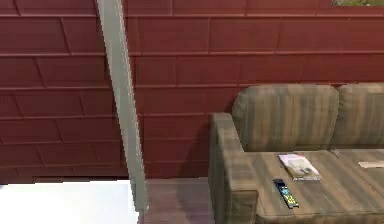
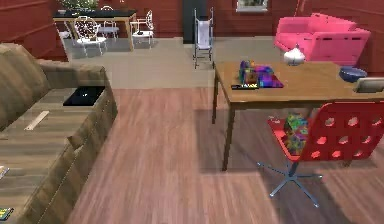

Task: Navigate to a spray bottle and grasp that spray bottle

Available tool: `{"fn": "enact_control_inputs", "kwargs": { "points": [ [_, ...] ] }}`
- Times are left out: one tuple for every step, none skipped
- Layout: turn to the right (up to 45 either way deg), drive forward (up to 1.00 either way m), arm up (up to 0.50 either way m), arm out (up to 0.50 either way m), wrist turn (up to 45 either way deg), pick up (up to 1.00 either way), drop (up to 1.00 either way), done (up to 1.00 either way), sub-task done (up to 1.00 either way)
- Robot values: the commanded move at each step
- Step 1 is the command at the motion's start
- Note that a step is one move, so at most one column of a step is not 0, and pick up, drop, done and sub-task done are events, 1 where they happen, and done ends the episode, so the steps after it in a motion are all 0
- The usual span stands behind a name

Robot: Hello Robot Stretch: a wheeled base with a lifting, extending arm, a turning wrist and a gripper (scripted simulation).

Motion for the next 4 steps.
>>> {"fn": "enact_control_inputs", "kwargs": {
  "points": [
    [45.0,0.00,0.00,0.00,0.0,0.00,0.00,0.00,0.00],
    [39.0,0.00,0.00,0.00,0.0,0.00,0.00,0.00,0.00],
    [0.0,0.20,0.00,0.00,0.0,0.00,0.00,0.00,0.00],
    [-45.0,0.00,0.00,0.00,0.0,0.00,0.00,0.00,0.00]
  ]
}}
